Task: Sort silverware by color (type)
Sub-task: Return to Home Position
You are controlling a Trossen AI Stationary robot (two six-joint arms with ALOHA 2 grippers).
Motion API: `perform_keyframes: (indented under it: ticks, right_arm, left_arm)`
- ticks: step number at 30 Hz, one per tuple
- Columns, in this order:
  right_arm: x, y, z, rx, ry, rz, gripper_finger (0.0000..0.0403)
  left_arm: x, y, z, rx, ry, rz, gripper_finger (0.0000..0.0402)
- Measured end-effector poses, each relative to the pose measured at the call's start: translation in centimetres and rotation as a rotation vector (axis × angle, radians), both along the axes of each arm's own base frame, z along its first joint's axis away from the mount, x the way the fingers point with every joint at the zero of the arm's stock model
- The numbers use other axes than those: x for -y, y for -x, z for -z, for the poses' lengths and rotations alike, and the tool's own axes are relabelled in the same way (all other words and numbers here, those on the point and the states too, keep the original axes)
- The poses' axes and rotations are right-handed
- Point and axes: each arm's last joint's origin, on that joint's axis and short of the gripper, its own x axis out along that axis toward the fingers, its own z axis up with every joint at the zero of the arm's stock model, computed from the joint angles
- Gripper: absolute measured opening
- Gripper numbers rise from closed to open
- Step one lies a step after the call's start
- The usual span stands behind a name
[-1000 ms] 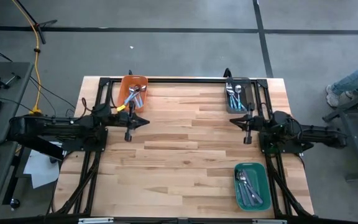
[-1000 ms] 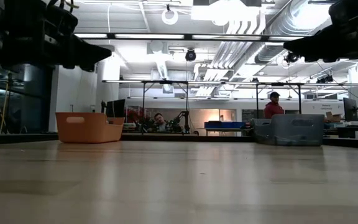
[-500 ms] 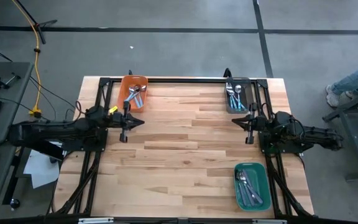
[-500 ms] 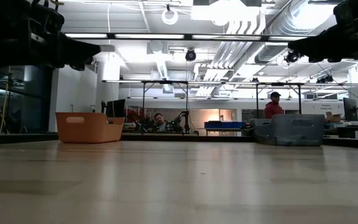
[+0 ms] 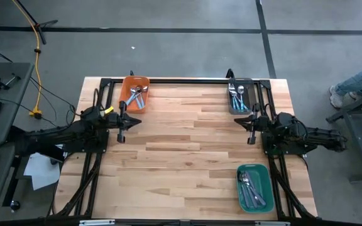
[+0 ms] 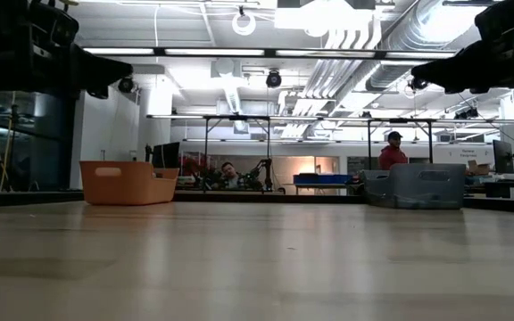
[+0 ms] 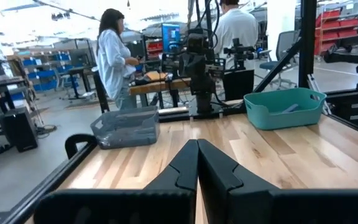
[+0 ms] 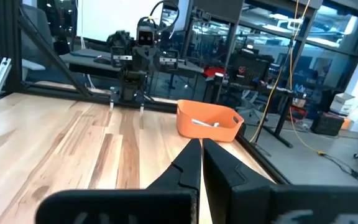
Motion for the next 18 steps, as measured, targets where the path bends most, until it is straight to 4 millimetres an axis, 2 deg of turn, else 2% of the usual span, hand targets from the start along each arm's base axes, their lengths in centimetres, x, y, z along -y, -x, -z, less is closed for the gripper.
perform_keyframes:
  ticks: [9, 18]
  right_arm:
    - [0.1, 0.0, -0.4, 0.035, 0.016, 0.028, 0.0000]
    - [0.2, 0.1, -0.5, 0.046, 0.016, 0.067, 0.0000]
  left_arm:
    - [0.4, 1.8, -0.2, 0.052, -0.022, -0.028, 0.0000]
    - [0.2, 1.8, -0.3, 0.055, 0.019, -0.055, 0.0000]
